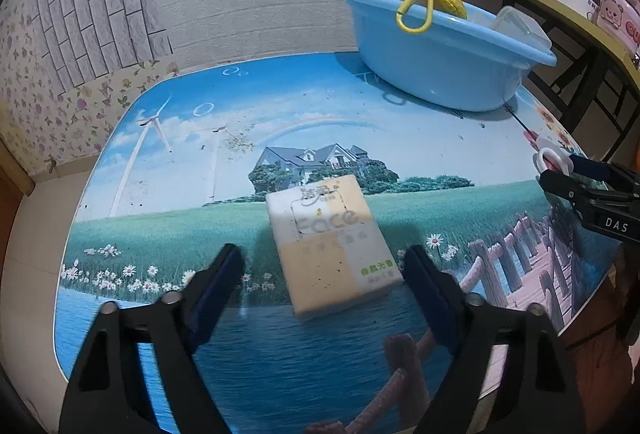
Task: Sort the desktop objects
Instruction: 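Grasp the tissue pack with the left gripper while the right gripper grasps the white hanger, then lift and carry the tissue pack and hanger over the blue basin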
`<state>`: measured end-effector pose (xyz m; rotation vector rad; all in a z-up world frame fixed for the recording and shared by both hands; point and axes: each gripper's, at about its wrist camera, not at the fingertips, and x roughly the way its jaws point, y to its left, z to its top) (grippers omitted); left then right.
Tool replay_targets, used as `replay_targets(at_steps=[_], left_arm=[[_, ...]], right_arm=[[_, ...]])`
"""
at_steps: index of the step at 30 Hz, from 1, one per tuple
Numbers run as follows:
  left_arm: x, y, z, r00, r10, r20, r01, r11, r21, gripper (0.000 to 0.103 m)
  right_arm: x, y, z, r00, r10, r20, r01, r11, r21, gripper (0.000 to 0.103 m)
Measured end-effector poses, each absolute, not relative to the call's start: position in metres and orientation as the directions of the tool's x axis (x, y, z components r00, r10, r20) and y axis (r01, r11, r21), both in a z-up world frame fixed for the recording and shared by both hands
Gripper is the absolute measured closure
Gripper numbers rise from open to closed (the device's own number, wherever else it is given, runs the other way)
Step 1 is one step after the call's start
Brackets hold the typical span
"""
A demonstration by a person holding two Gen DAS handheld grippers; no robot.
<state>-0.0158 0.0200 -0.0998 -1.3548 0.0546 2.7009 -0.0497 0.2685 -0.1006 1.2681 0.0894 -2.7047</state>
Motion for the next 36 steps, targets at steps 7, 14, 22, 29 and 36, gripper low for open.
replay_targets(at_steps=[7,14,22,29,36], left_arm=[[-0.017,0.011,-0.097,-0.604,0.093,-0.792,-0.098,-0.994,-0.042,0.053],[-0.017,0.010,-0.092,-0.600,0.108,-0.793,-0.102,-0.993,-0.058,0.054],[-0.017,0.011,-0.053,-0.659,0.133,-0.741,-0.107,-0.991,-0.083,0.054],[-0.023,0.021,-0.014,-0.710,0.147,-0.689,-0.129,-0.989,-0.077,0.054],[-0.039,0.037,0.015,-0.744,0.169,-0.646,-0.157,-0.985,-0.077,0.054]], right_arm=[[-0.044,0.272,-0.097,-0.637,-0.120,-0.761,0.170,-0.985,0.013,0.051],[-0.042,0.276,-0.092,-0.636,-0.159,-0.755,0.174,-0.983,0.060,0.051],[-0.036,0.272,-0.058,-0.684,-0.201,-0.701,0.199,-0.976,0.086,0.051],[-0.044,0.268,-0.029,-0.682,-0.237,-0.692,0.206,-0.970,0.129,0.051],[-0.053,0.264,0.002,-0.715,-0.276,-0.642,0.243,-0.960,0.142,0.051]])
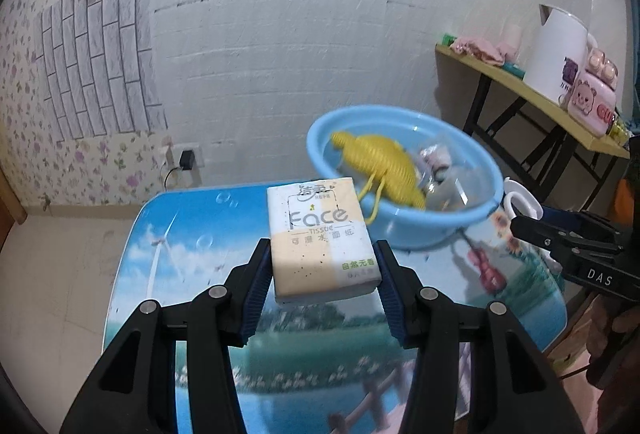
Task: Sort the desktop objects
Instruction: 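Lift and carry the tissue pack and hanger over the blue basin, then open the left gripper to drop the tissue pack while the right gripper drops the hanger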
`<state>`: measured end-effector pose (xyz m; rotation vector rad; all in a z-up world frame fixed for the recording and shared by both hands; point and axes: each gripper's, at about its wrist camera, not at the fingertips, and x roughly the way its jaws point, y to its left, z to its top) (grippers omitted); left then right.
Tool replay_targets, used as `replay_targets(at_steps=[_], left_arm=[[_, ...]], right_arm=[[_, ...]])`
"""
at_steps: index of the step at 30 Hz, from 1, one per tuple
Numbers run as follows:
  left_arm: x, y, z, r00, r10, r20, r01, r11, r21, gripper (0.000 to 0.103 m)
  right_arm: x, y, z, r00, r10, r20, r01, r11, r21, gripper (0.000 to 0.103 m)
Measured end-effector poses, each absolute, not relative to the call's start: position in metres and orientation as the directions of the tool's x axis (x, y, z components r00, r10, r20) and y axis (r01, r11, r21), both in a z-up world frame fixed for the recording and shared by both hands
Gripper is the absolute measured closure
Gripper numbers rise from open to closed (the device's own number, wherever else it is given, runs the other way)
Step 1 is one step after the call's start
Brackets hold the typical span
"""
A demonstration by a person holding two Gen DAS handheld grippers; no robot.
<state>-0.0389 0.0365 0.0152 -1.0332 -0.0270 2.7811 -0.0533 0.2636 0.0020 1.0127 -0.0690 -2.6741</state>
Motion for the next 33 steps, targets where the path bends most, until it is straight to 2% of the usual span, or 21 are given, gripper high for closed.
replay_targets(at_steps=[16,30,31,33], left_arm=[[-0.124,0.106,0.039,-0.763,0.218,-0.609,-0.257,-0.966,-0.023,0.054],[-0.182,0.136,0.010,-0.697,0.246,-0.674,-0.315,-0.949,-0.021,0.053],[-0.180,0.135,0.012,-0.703,0.243,-0.669,-0.313,-0.950,-0.016,0.052],[-0.175,0.132,0.015,-0.714,0.232,-0.661,-0.307,-0.952,-0.002,0.039]], right_arm=[[-0.128,0.274,0.004,-0.733,-0.311,-0.606,0.258,-0.950,0.176,0.051],[-0.195,0.274,-0.014,-0.700,-0.328,-0.634,0.276,-0.944,0.184,0.051],[-0.197,0.272,-0.015,-0.698,-0.332,-0.635,0.279,-0.942,0.186,0.051],[-0.199,0.270,-0.016,-0.694,-0.335,-0.637,0.282,-0.941,0.187,0.051]])
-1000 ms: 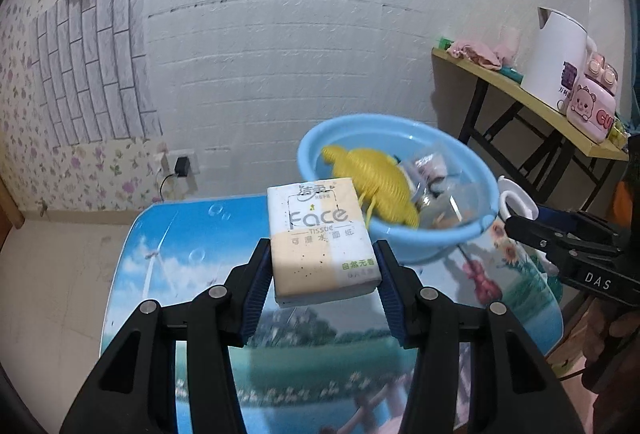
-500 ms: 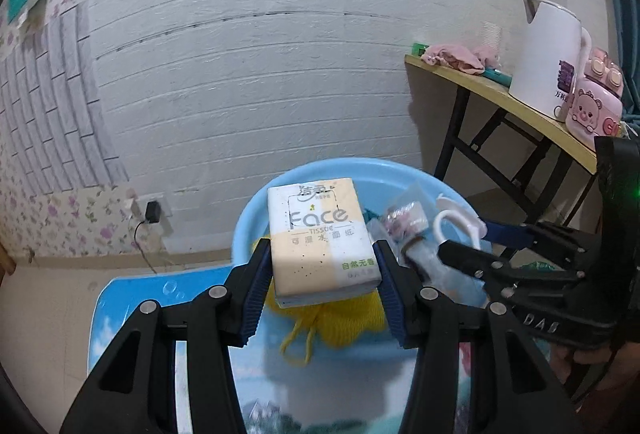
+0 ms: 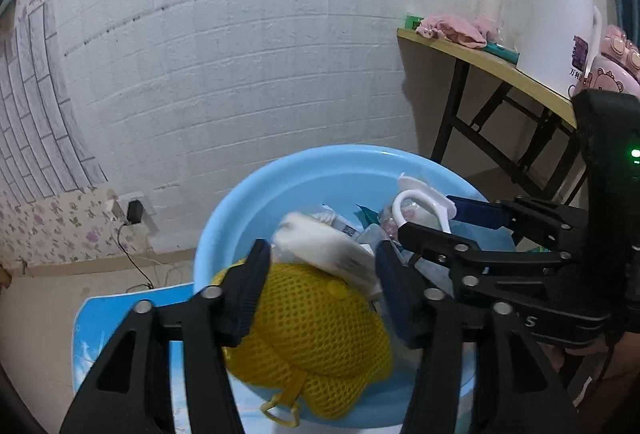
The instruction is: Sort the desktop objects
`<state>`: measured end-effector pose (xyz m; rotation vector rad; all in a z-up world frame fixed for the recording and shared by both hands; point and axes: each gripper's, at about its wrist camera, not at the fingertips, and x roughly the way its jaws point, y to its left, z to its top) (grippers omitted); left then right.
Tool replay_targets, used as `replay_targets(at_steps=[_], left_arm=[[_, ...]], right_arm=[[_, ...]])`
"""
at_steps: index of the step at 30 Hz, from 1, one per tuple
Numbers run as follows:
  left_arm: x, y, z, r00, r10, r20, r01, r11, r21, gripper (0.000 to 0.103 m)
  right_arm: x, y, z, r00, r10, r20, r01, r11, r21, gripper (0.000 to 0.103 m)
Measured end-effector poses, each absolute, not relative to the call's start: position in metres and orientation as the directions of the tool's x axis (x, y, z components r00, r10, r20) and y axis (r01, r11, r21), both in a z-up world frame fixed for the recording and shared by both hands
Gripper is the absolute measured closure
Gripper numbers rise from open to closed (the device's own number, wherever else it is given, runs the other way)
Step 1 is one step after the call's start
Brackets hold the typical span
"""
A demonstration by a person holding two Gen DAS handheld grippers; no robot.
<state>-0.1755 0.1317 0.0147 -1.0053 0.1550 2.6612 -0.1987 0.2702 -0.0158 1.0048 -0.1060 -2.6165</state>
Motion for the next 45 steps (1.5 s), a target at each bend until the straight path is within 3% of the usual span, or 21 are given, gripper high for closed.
replay_targets(at_steps=[7,8,10,14,18,20,22,24,28,36,45], left_arm=[[-0.156,0.115,0.031,-0.750,0.190,-0.633,-0.261,-0.965,0.020,0.017],[-0.154,0.113,0.033,-0.754,0.180,-0.632,-0.252,-0.967,0.025,0.010],[-0.149,0.106,0.037,-0.761,0.158,-0.629,-0.225,-0.974,0.028,0.006],[-0.145,0.092,0.035,-0.727,0.105,-0.679,-0.166,-0.986,0.026,0.001],[-0.134,0.077,0.024,-0.702,0.044,-0.711,-0.111,-0.993,0.048,0.001],[-0.127,0.070,0.022,-0.710,0.026,-0.703,-0.094,-0.994,0.059,0.001],[-0.120,0.064,0.024,-0.727,-0.009,-0.687,-0.072,-0.993,0.089,0.000],[-0.114,0.058,0.027,-0.735,-0.022,-0.678,-0.050,-0.995,0.086,0.000],[-0.101,0.040,0.036,-0.743,-0.016,-0.669,-0.027,-0.998,0.055,0.000],[-0.068,0.025,0.057,-0.777,0.025,-0.629,-0.044,-0.999,0.015,0.000],[-0.036,0.031,0.077,-0.808,0.018,-0.589,-0.066,-0.996,0.061,0.000]], right_arm=[[-0.201,0.262,-0.011,-0.681,-0.318,-0.660,0.271,-0.946,0.177,0.049],[-0.200,0.260,-0.009,-0.675,-0.317,-0.666,0.276,-0.946,0.171,0.045],[-0.198,0.253,-0.008,-0.664,-0.315,-0.679,0.294,-0.944,0.150,0.028],[-0.192,0.244,-0.003,-0.665,-0.283,-0.691,0.290,-0.951,0.110,0.028],[-0.176,0.239,0.006,-0.677,-0.273,-0.684,0.270,-0.956,0.114,0.028],[-0.166,0.234,0.011,-0.685,-0.275,-0.675,0.281,-0.954,0.104,0.022],[-0.157,0.231,0.016,-0.716,-0.245,-0.654,0.256,-0.963,0.080,0.006],[-0.149,0.230,0.021,-0.739,-0.222,-0.636,0.220,-0.972,0.084,0.002],[-0.133,0.228,0.026,-0.742,-0.237,-0.628,0.199,-0.971,0.131,0.000],[-0.091,0.214,0.051,-0.786,-0.184,-0.591,0.181,-0.981,0.066,0.000],[-0.047,0.208,0.083,-0.822,-0.126,-0.555,0.145,-0.989,0.009,0.000]])
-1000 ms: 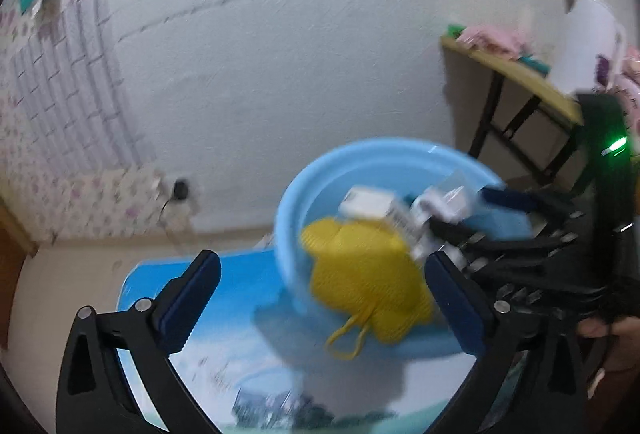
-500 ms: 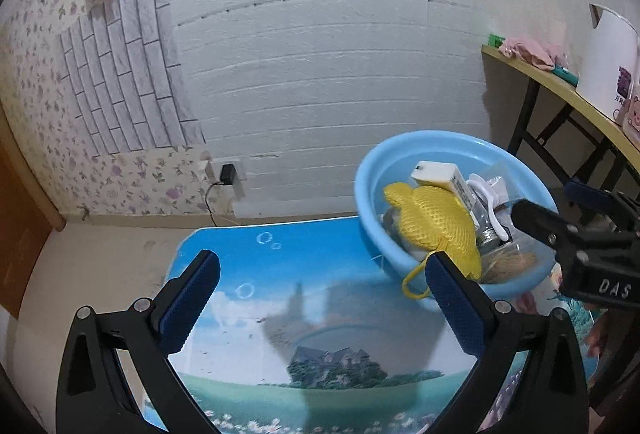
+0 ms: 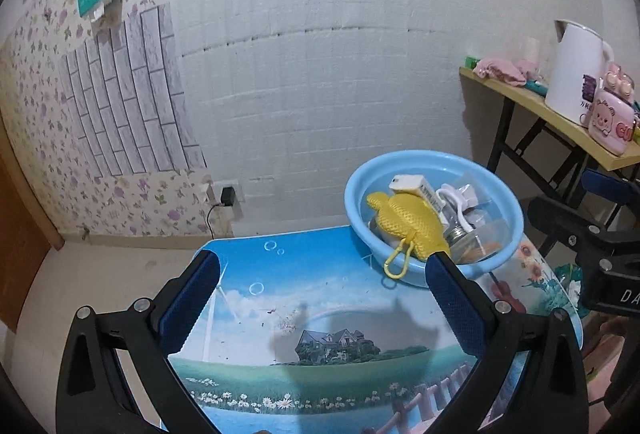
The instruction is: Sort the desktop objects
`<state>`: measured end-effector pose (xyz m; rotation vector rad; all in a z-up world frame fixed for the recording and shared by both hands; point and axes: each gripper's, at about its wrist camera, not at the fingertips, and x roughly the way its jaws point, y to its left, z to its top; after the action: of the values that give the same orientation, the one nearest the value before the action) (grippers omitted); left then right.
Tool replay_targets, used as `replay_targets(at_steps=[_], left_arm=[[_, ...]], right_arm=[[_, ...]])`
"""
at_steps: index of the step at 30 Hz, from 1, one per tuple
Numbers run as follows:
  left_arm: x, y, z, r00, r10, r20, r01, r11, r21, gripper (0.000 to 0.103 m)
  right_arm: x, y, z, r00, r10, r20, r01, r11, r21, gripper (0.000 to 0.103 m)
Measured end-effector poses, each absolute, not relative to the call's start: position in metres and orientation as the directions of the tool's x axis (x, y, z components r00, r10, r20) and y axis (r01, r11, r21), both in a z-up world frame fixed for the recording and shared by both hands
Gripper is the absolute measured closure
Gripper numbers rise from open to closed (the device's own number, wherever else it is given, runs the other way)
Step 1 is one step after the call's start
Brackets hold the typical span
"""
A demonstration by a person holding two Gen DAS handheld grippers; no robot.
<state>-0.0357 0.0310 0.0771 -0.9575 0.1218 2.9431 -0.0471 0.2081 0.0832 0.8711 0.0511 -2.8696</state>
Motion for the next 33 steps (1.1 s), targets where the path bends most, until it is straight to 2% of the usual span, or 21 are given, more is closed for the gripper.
replay_targets(at_steps=[5,10,13,17,22,33], left_arm=[[-0.025,0.039,0.085,-0.822,0.018,-0.570,-0.081,-0.993,0.087,0.000],[-0.029,0.036,0.076,-0.817,0.058,-0.574,-0.097,-0.995,0.038,0.000],[-0.034,0.034,0.061,-0.798,0.068,-0.599,-0.094,-0.995,0.013,0.000],[-0.038,0.035,0.046,-0.782,0.021,-0.623,-0.062,-0.997,0.044,0.000],[-0.041,0.031,0.038,-0.750,0.059,-0.659,-0.072,-0.997,-0.009,0.000],[-0.038,0.033,0.039,-0.756,0.057,-0.652,-0.074,-0.997,-0.001,0.000]], right_arm=[[-0.039,0.208,0.088,-0.819,-0.103,-0.565,0.126,-0.992,-0.003,0.000],[-0.042,0.212,0.080,-0.820,-0.145,-0.553,0.143,-0.989,0.046,0.000],[-0.047,0.215,0.066,-0.809,-0.148,-0.569,0.131,-0.989,0.072,0.000],[-0.053,0.219,0.046,-0.788,-0.150,-0.597,0.122,-0.989,0.088,0.000],[-0.060,0.224,0.032,-0.761,-0.137,-0.634,0.086,-0.990,0.110,0.000],[-0.054,0.222,0.038,-0.773,-0.148,-0.617,0.103,-0.989,0.108,0.000]])
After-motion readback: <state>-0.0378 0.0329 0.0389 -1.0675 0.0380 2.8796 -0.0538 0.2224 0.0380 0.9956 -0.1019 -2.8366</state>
